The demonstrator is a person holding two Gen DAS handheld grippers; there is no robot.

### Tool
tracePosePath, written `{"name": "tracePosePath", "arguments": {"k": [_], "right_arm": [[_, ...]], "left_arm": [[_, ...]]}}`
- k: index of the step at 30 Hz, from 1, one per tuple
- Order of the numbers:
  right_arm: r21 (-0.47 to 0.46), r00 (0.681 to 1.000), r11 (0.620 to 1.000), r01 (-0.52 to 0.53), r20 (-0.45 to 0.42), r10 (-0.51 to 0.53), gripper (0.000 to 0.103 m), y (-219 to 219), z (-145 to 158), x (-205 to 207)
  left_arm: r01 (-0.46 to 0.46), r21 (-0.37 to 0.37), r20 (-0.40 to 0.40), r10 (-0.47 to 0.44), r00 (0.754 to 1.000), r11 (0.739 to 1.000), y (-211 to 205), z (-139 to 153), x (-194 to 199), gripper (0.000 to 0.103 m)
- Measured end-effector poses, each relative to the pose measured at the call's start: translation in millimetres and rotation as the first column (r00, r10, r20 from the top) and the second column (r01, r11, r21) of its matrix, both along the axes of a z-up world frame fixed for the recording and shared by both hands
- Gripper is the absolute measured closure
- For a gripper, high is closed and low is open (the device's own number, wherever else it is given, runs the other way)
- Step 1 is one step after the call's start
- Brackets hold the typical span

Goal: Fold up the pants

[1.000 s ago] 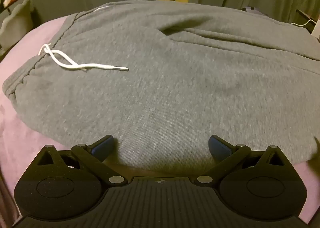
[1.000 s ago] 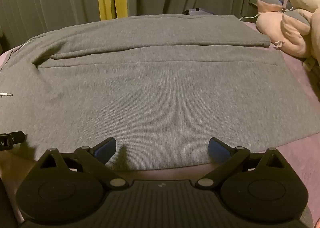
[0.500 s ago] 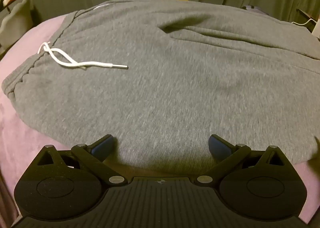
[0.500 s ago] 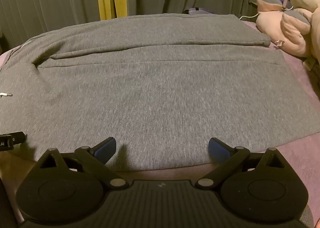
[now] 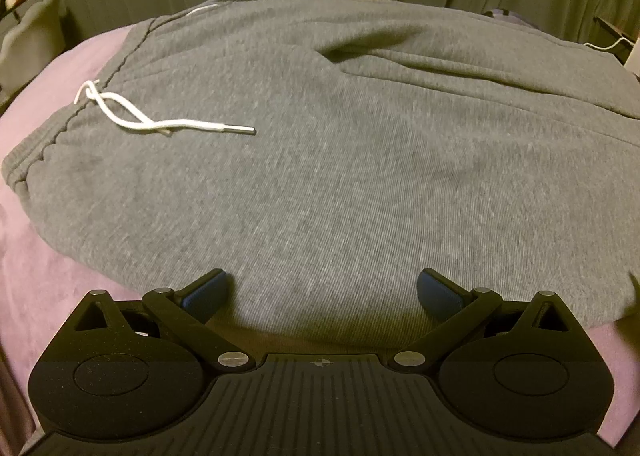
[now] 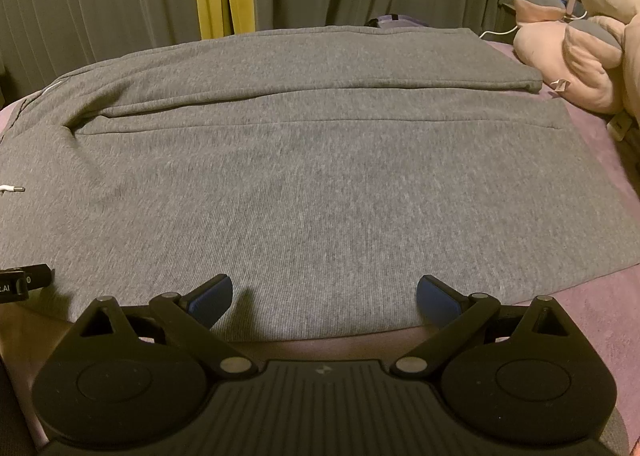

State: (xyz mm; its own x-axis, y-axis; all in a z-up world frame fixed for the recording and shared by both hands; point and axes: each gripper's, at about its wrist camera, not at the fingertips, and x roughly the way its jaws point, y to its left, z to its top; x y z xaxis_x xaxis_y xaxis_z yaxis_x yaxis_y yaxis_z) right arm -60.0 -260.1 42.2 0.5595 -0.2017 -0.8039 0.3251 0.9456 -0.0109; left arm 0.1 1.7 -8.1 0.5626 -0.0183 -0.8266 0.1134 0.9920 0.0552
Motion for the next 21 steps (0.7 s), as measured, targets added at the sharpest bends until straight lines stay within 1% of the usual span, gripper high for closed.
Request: {"name": "tracePosePath", "arguments": {"k": [21], "right_arm": [[0.001, 1.000, 1.000, -0.001, -0.002, 0.001, 0.004, 0.1, -2.3, 1.2]], "left_arm": [[0.001, -0.001, -0.005, -0.001, 1.000, 1.000, 0.1, -0.3, 0.5, 0.000]]}}
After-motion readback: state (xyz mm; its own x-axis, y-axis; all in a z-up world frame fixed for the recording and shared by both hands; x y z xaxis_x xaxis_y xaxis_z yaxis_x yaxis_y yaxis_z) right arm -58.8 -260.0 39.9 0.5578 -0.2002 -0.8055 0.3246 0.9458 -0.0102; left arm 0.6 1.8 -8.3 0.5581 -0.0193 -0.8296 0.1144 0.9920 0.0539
